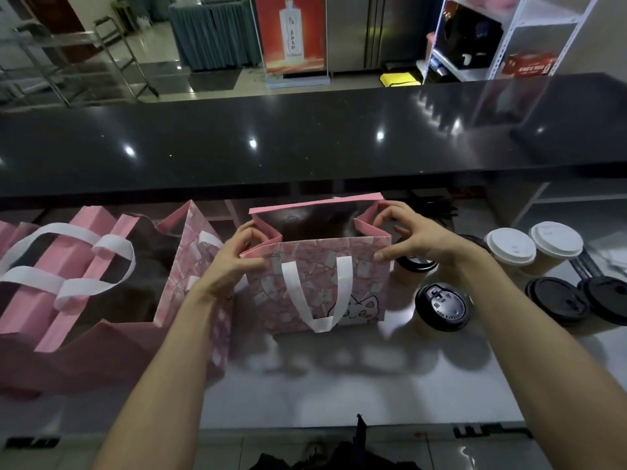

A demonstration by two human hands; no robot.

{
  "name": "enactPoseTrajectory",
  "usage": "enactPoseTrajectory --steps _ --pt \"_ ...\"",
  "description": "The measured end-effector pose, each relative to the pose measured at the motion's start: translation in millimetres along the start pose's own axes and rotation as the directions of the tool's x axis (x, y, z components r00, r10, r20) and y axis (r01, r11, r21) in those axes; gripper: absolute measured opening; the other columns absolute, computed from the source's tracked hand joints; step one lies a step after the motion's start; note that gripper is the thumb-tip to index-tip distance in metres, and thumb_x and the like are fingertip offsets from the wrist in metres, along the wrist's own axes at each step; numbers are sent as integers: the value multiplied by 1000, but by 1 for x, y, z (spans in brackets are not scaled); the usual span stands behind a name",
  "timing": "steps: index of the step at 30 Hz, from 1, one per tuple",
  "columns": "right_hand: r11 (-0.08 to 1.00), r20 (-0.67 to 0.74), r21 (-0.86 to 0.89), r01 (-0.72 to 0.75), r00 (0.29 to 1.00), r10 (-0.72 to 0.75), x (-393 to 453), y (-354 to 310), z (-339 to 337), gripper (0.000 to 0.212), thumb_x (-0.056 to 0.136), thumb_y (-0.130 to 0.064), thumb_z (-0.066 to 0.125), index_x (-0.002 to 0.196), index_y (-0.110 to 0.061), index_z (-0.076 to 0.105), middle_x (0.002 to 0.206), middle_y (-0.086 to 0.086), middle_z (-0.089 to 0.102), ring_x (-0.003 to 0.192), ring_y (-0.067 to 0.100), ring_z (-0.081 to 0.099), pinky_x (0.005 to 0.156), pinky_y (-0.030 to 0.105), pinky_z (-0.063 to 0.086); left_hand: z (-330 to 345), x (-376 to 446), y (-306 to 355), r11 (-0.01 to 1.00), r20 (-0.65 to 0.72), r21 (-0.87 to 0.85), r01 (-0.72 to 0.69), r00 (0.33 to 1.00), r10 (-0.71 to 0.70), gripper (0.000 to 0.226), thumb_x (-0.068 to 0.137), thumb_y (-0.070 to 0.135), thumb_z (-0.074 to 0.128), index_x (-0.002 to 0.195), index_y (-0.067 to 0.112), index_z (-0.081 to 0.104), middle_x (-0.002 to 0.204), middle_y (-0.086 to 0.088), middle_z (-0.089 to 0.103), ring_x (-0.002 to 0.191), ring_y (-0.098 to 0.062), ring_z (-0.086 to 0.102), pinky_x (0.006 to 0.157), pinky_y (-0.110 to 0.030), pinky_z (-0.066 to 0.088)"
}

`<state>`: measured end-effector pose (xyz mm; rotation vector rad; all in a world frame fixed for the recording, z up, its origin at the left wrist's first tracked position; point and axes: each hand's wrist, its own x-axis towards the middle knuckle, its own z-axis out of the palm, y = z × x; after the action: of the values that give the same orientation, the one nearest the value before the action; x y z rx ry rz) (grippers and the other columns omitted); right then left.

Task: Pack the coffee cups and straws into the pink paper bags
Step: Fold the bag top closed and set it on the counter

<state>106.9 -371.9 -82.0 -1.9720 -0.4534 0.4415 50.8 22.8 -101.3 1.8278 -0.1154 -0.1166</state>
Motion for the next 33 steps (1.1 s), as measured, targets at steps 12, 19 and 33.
enactPoseTrajectory --steps 12,19,33 --pt "997 -398 -56 55 915 -73 -6 16 26 74 70 -24 102 127 -29 55 115 -2 72 110 11 73 105 33 58 -22 16 -11 990 -55 119 -81 995 88 83 66 56 101 135 41 57 123 5 77 124 -16 72 112 -48 55" --pt "976 -477 -199 88 861 -175 -8 23 40 31 91 -32 87 112 -47 70 115 -23 74 111 -2 70 95 12 53 -13 18 -12 988 -111 82 -131 984 140 47 80 56 94 113 32 70 127 3 79 122 -18 74 107 -50 59" --pt "888 -470 -457 50 834 -289 -6 19 49 53 93 -11 72 112 -54 47 114 -26 61 108 -8 60 88 38 58 -10 26 -5 883 -121 426 -197 955 271 51 94 9 82 105 45 48 116 22 77 108 -2 73 91 -30 65"
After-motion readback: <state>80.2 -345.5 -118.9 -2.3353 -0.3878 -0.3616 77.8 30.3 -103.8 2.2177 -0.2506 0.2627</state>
